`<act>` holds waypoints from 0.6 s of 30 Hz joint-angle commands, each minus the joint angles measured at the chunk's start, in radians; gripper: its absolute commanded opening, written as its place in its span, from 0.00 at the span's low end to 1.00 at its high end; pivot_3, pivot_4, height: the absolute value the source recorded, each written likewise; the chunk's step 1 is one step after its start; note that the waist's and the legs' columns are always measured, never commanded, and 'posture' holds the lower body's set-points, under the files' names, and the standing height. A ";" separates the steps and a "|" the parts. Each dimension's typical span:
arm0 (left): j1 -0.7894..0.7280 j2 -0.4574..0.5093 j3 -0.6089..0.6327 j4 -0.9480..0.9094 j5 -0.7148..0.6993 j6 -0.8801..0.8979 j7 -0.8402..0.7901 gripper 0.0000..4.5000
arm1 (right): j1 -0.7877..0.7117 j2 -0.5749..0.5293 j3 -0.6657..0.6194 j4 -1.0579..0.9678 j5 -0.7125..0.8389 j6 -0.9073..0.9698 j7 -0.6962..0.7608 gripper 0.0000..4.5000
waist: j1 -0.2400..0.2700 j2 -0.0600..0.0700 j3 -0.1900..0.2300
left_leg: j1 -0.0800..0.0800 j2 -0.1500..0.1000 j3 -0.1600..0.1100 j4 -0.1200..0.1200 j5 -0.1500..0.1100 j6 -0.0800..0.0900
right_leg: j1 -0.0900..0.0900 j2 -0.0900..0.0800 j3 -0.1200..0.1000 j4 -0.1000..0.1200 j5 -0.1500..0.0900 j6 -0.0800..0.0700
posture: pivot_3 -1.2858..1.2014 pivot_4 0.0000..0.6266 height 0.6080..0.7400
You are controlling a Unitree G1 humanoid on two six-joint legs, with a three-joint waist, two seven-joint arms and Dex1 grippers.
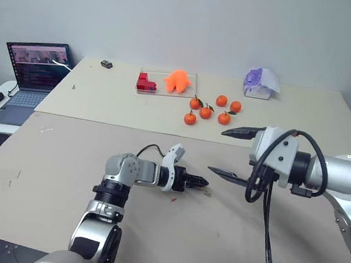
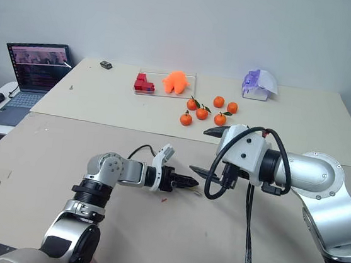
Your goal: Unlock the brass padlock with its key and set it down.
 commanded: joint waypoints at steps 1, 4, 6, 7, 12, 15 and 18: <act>0.039 0.114 0.066 -0.042 0.005 0.036 -0.002 0.84 | -0.011 -0.005 -0.018 -0.018 0.011 -0.006 0.002 1.00 | -0.011 0.000 0.000 | 0.000 0.000 0.000 0.000 0.000 0.000 | 0.000 0.000 0.001 0.000 -0.001 0.002 | 0.52 0.24 0.87; 0.049 0.220 0.089 -0.046 -0.005 0.054 -0.039 1.00 | -0.014 -0.003 -0.009 -0.004 0.007 -0.019 0.010 1.00 | -0.036 -0.001 0.000 | 0.001 0.000 -0.004 -0.002 0.000 0.000 | 0.001 0.003 0.005 0.002 -0.001 0.003 | 0.52 0.24 0.87; 0.043 0.284 0.098 -0.028 0.002 0.041 -0.065 1.00 | -0.016 0.001 -0.002 0.005 0.003 -0.028 0.014 1.00 | -0.048 -0.001 0.000 | 0.002 -0.001 -0.007 -0.002 0.000 0.000 | 0.001 0.004 0.005 0.003 -0.001 0.003 | 0.52 0.24 0.87; 0.041 0.303 0.097 -0.023 0.003 0.034 -0.076 1.00 | -0.017 0.002 0.000 0.007 0.002 -0.030 0.015 1.00 | -0.050 -0.001 0.000 | 0.002 0.000 -0.008 -0.002 0.000 0.000 | 0.001 0.005 0.006 0.003 -0.001 0.003 | 0.52 0.24 0.87; 0.031 0.446 0.042 -0.044 0.029 -0.065 -0.206 1.00 | -0.027 0.015 0.019 0.028 -0.006 -0.047 0.022 1.00 | -0.040 -0.002 0.000 | 0.004 -0.001 -0.009 -0.001 0.000 0.000 | -0.001 0.004 0.004 0.002 -0.001 0.003 | 0.52 0.24 0.87; 0.079 0.564 -0.075 -0.197 0.103 -0.342 -0.432 1.00 | -0.031 0.035 0.014 0.046 0.027 -0.033 0.030 1.00 | -0.046 -0.004 0.003 | 0.002 -0.001 -0.009 -0.002 0.000 0.000 | -0.003 0.004 0.005 0.002 -0.001 0.001 | 0.52 0.24 0.87; 0.133 0.630 -0.125 -0.311 0.137 -0.532 -0.589 1.00 | -0.009 0.045 -0.025 0.056 0.126 0.035 0.052 1.00 | -0.033 -0.004 0.003 | 0.002 -0.001 -0.008 -0.003 0.003 -0.005 | -0.004 0.003 0.005 0.001 0.002 -0.004 | 0.52 0.24 0.87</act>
